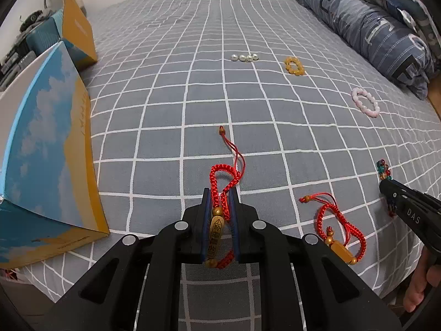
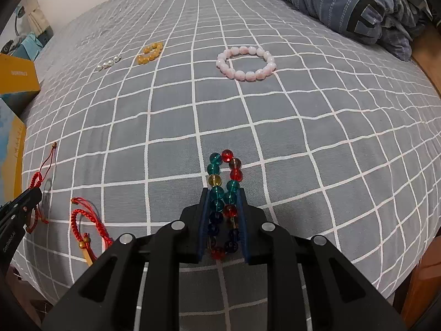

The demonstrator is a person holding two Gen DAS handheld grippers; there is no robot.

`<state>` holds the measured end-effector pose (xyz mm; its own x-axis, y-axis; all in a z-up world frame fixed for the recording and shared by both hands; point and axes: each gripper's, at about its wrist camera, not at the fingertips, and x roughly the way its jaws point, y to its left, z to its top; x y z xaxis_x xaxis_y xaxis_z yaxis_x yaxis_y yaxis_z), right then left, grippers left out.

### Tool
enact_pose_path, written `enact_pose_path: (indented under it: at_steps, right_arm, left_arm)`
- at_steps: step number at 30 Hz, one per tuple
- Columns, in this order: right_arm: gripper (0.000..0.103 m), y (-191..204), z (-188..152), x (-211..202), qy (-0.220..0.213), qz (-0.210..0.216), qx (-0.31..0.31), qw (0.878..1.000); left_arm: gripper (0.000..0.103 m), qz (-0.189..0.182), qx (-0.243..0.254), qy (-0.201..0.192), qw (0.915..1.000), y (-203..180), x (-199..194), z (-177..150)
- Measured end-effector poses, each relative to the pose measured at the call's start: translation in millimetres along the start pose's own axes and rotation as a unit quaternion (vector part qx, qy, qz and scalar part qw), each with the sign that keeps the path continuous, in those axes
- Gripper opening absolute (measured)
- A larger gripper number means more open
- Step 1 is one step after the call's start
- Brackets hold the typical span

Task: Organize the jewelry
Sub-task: 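Grasp the red string bracelet with left tool while right tool grasps multicolour bead bracelet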

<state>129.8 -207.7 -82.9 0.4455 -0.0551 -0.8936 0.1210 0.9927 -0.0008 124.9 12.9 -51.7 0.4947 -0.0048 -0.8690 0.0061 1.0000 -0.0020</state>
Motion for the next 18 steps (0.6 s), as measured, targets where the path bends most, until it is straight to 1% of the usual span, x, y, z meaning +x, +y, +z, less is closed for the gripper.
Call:
enact_pose_path:
  at_steps: [9,14,15,16,18]
  right_arm:
    - [0.018,0.5,-0.5,-11.7,-0.017,0.003,0.001,1.000]
    - [0.018,-0.7,-1.0,-19.3,-0.028,0.006,0.003,1.000]
    - [0.006,-0.8,-0.9,-20.5,-0.030,0.005,0.003,1.000]
    - [0.000,-0.5,0.1,-21.5,-0.031,0.004,0.000,0.999]
    - [0.000,-0.5,0.9,-26.3,-0.040,0.001,-0.001,0.999]
  left_arm:
    - [0.012,-0.006,-0.001,-0.013,0.9999,2.7,-10.1,1.1]
    - [0.012,-0.005,0.001,-0.027,0.9996,4.0,-20.3,3.2]
    - [0.012,-0.006,0.002,-0.029,0.9995,4.4,-22.6,3.8]
    - [0.012,-0.008,0.002,-0.031,0.9995,5.0,-25.1,4.8]
    - [0.012,-0.010,0.002,-0.035,0.9993,5.4,-28.7,5.8]
